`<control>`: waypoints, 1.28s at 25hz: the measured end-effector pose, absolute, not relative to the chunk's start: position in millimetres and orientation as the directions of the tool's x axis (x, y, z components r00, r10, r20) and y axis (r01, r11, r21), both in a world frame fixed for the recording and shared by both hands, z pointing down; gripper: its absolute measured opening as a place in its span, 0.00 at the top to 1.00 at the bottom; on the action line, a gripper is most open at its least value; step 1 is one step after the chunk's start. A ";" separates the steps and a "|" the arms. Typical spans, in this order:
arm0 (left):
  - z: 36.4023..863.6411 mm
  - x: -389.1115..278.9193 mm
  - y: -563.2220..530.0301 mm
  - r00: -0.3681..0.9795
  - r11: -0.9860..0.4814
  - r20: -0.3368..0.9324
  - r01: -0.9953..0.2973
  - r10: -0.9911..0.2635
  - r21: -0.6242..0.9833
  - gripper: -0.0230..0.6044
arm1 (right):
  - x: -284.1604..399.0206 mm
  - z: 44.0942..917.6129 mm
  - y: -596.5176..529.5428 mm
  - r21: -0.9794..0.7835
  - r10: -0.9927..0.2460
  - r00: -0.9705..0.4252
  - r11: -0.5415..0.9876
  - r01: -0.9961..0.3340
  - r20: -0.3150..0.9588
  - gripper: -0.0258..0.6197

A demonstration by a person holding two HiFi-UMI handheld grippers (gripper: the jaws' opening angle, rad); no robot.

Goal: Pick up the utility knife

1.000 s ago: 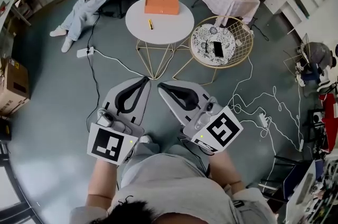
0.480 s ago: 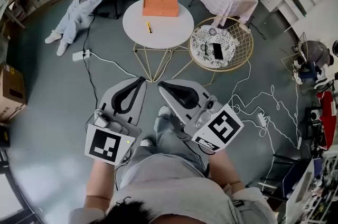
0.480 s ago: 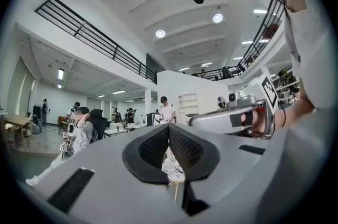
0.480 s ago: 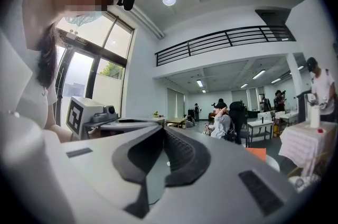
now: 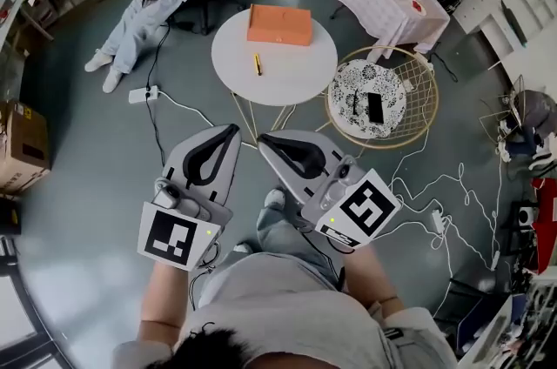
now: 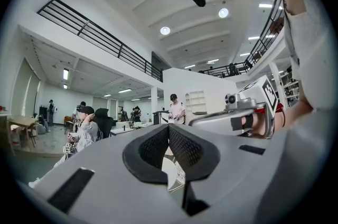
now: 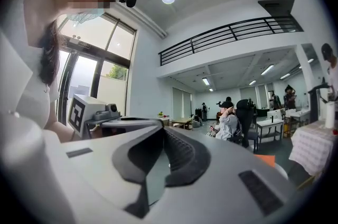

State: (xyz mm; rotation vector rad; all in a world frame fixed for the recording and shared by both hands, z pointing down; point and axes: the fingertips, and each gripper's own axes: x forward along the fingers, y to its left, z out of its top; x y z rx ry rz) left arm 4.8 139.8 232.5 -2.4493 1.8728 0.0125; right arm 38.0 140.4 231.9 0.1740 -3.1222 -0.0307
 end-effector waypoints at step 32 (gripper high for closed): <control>232.8 -27.4 -66.9 0.278 -0.276 -0.016 -0.958 -0.960 -0.078 0.95 | -0.5 240.6 -73.5 -0.012 -0.140 -0.990 0.990 -0.141 0.015 0.94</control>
